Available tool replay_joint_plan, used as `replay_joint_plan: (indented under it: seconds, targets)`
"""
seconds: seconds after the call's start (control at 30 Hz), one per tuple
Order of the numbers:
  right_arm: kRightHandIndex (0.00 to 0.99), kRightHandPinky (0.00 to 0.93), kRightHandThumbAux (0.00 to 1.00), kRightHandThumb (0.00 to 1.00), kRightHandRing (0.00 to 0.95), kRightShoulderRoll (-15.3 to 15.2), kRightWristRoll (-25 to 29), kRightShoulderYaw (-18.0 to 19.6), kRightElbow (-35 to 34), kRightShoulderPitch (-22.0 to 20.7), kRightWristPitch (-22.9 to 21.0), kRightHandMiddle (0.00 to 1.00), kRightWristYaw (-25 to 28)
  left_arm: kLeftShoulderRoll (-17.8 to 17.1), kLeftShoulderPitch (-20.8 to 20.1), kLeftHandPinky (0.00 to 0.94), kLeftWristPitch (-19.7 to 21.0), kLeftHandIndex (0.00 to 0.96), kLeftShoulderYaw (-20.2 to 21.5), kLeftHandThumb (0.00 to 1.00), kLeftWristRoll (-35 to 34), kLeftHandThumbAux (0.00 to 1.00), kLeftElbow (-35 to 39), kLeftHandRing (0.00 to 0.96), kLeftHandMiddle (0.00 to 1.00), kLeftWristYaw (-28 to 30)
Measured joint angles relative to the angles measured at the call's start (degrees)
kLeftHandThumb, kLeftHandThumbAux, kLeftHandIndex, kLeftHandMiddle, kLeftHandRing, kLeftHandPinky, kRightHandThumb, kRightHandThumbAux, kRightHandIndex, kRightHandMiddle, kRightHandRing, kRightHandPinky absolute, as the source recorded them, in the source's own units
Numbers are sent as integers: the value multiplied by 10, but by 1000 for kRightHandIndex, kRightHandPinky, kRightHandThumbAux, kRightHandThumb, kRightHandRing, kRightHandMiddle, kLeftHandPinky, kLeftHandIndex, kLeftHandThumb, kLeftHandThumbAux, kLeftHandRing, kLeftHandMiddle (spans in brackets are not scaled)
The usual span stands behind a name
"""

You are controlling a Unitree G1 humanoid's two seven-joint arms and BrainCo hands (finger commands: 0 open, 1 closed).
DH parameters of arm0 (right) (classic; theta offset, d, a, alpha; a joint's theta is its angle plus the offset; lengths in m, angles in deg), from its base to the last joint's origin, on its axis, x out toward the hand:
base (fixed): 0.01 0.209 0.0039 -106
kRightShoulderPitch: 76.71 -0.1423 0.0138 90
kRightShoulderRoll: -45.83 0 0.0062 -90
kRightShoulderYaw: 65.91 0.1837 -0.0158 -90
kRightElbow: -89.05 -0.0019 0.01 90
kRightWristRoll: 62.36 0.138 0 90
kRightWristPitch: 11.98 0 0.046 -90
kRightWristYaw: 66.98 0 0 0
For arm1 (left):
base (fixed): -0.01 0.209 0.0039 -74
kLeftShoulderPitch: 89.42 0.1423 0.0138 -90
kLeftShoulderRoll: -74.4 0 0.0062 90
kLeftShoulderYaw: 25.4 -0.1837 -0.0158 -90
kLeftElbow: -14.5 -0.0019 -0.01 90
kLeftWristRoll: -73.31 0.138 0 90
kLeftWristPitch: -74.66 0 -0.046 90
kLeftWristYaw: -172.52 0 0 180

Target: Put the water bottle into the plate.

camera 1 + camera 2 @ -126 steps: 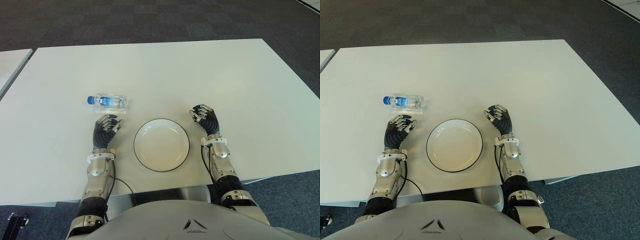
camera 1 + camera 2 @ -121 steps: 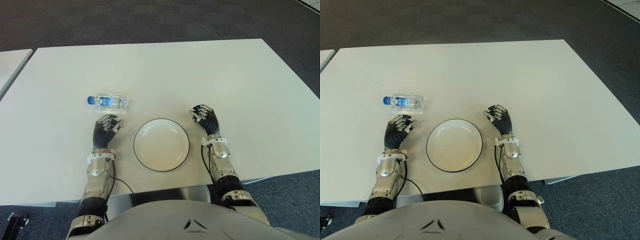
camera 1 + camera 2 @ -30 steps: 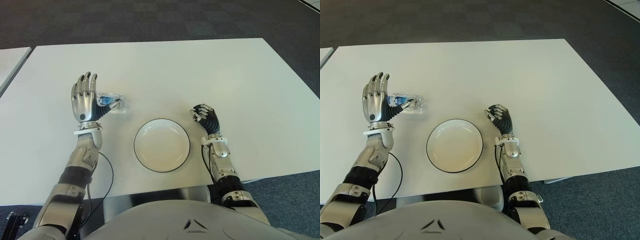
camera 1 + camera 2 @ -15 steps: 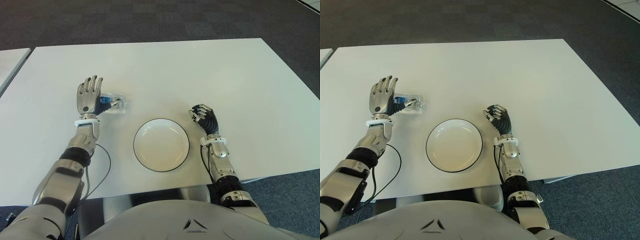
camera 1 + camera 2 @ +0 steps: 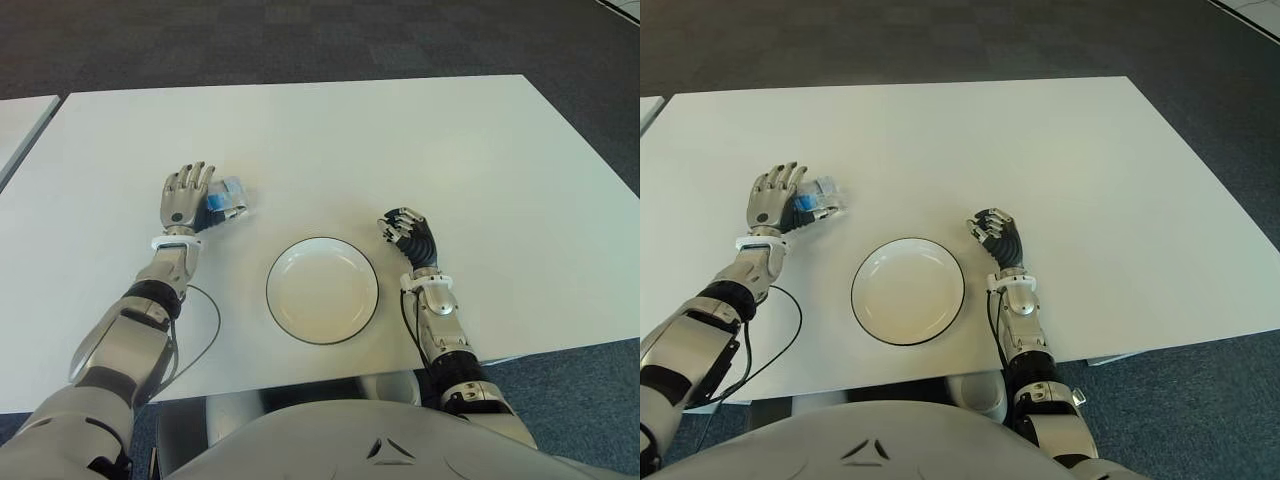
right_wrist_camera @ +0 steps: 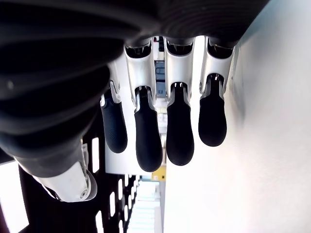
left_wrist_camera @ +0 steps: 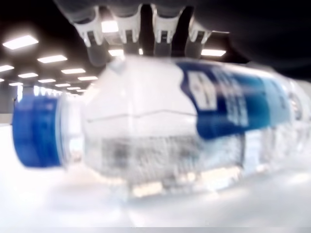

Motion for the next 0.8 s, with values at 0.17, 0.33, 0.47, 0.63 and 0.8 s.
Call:
replay_joint_plan:
  seconds: [0.17,0.33,0.47,0.63,0.8]
  targets:
    - [432,621,728,707,610,0,1,1,0,1,0,600,0,0,-2,0,-10,0,-19,749,-9,257,-23,0,0,8]
    - [432,619,728,707,610,1,1,3,0,1,-1,599,0,0,-12,0,-17,0,-36,747,-14,251,-44,0,0,13]
    - [432,618,728,707,608,2,1,4,0,1,-1,597,0,0,-17,0,-19,0,-43,733,-18,249,-53,0,0,22]
    - [432,621,728,707,607,2,1,6,0,1,-1,596,0,-1,-25,0,-20,0,-55,726,-22,254,-58,0,0,33]
    - [432,619,728,707,607,3,1,7,0,1,-1,594,0,-2,-28,0,-22,0,-62,729,-28,267,-58,0,0,42]
